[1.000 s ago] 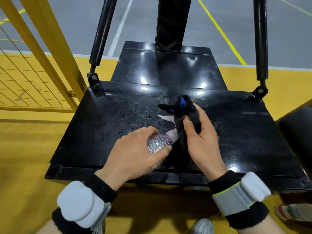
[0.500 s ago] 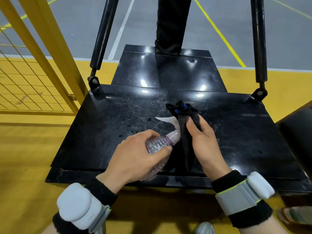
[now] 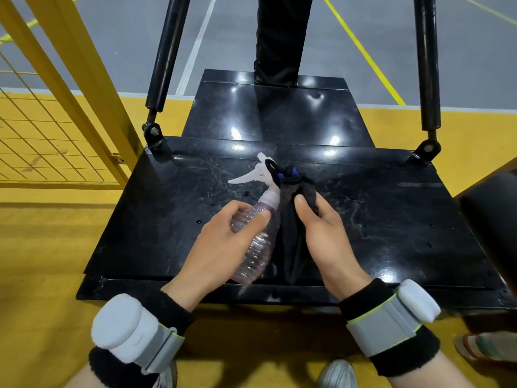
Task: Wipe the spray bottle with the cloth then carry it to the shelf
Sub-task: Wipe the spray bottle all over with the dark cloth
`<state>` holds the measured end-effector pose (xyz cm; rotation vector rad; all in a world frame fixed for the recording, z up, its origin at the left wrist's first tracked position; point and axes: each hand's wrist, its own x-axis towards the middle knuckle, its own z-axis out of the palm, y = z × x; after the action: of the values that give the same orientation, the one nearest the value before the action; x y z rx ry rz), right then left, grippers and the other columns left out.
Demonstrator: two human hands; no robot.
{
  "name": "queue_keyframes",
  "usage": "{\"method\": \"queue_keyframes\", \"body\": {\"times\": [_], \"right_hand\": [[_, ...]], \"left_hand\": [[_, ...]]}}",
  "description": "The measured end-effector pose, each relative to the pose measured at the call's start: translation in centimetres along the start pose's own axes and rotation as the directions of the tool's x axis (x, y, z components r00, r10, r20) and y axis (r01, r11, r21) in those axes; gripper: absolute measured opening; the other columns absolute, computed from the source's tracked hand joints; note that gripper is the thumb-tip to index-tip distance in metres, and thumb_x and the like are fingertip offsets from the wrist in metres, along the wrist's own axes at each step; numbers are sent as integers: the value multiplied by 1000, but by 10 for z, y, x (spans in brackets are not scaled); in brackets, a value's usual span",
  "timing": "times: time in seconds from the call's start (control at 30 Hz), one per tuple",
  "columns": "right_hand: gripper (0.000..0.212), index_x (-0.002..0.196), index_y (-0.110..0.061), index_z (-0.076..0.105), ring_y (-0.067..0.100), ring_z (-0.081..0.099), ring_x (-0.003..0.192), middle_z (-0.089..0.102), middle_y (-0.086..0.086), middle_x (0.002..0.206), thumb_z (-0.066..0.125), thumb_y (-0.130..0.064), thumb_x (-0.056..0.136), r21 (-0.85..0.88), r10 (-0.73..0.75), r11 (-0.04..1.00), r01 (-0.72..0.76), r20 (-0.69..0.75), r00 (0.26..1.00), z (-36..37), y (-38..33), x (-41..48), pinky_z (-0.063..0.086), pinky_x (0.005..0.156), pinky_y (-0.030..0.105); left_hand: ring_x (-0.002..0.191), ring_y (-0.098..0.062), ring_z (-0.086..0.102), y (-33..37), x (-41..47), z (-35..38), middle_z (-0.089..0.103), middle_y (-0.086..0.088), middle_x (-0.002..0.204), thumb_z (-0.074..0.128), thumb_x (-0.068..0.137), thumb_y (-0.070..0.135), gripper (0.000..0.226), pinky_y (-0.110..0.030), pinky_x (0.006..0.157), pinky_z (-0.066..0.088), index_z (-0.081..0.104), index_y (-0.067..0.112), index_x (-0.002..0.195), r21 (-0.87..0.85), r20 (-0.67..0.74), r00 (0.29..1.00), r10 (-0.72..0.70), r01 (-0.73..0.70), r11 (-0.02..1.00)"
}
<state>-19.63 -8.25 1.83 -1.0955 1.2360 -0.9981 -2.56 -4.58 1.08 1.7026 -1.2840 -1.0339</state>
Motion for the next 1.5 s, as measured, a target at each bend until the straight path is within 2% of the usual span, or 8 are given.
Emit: {"method": "queue_keyframes", "body": {"times": [0.17, 0.43, 0.7, 0.83, 1.0, 1.13, 1.23, 1.5], "right_hand": [[26, 114, -27, 75, 16, 77, 103, 81, -4, 108, 50, -33, 109, 152, 107, 982, -110, 27, 994, 4, 0, -3, 60, 84, 30], [26, 123, -39, 70, 2, 69, 111, 76, -18, 115, 49, -33, 109, -115, -56, 991, 69, 113, 992, 17, 3, -17, 52, 101, 32], [47, 146, -40, 54, 2, 40, 142, 49, -24, 144, 50, -36, 99, -326, -352, 842, 430, 272, 896, 19, 7, -29, 29, 117, 18], [51, 150, -45, 46, -1, 35, 144, 44, -23, 147, 49, -39, 99, -386, -342, 823, 417, 249, 906, 21, 11, -30, 27, 117, 16], [29, 116, -50, 67, -4, 57, 123, 64, -21, 122, 41, -39, 110, -277, -114, 950, 143, 117, 987, 19, 3, -18, 45, 105, 21], [53, 84, -71, 67, -27, 61, 92, 68, -45, 94, 36, -39, 112, -211, -17, 976, 60, 200, 980, 14, -6, -17, 44, 75, -4], [27, 118, -44, 69, 2, 62, 117, 69, -15, 119, 45, -35, 109, -233, -157, 955, 185, 136, 978, 14, 4, -18, 48, 106, 31], [52, 146, -33, 55, 7, 43, 138, 51, -17, 141, 55, -28, 95, -439, -511, 691, 574, 266, 818, 17, 7, -32, 30, 115, 17]], "left_hand": [[85, 6, 67, 4, 0, 7, 73, 23, 94, 57, 82, 74, 37, -24, 78, 47, 67, 41, 97, -150, -9, 1000, -11, 10, 989], [89, 9, 67, 1, 2, 10, 72, 25, 98, 51, 85, 77, 42, -24, 77, 48, 63, 41, 104, -245, -69, 992, -102, 83, 966], [101, -40, 73, 11, 7, 3, 73, -26, 116, 59, 76, 50, 56, -62, 96, 55, 71, 8, 111, -604, 1, 937, -351, 280, 746], [105, -38, 72, 7, 6, 4, 76, -18, 113, 60, 73, 51, 36, -63, 100, 52, 76, 27, 94, -579, 21, 958, -287, 246, 777], [89, -16, 75, 7, 6, 7, 79, 4, 93, 69, 75, 58, 24, -46, 85, 56, 74, 37, 86, -528, 62, 988, -145, 156, 835], [115, -22, 69, 7, 4, 8, 76, 4, 115, 68, 69, 74, 44, -56, 107, 47, 73, 41, 97, -498, 79, 987, -137, 158, 853], [102, -22, 75, 10, 3, 9, 80, 3, 102, 66, 74, 72, 43, -54, 100, 54, 75, 35, 96, -535, 42, 982, -184, 177, 826], [63, -23, 76, 8, 7, 3, 79, -9, 81, 44, 104, 31, 35, -33, 47, 57, 73, 14, 94, -719, 83, 936, -341, 293, 630]]}}
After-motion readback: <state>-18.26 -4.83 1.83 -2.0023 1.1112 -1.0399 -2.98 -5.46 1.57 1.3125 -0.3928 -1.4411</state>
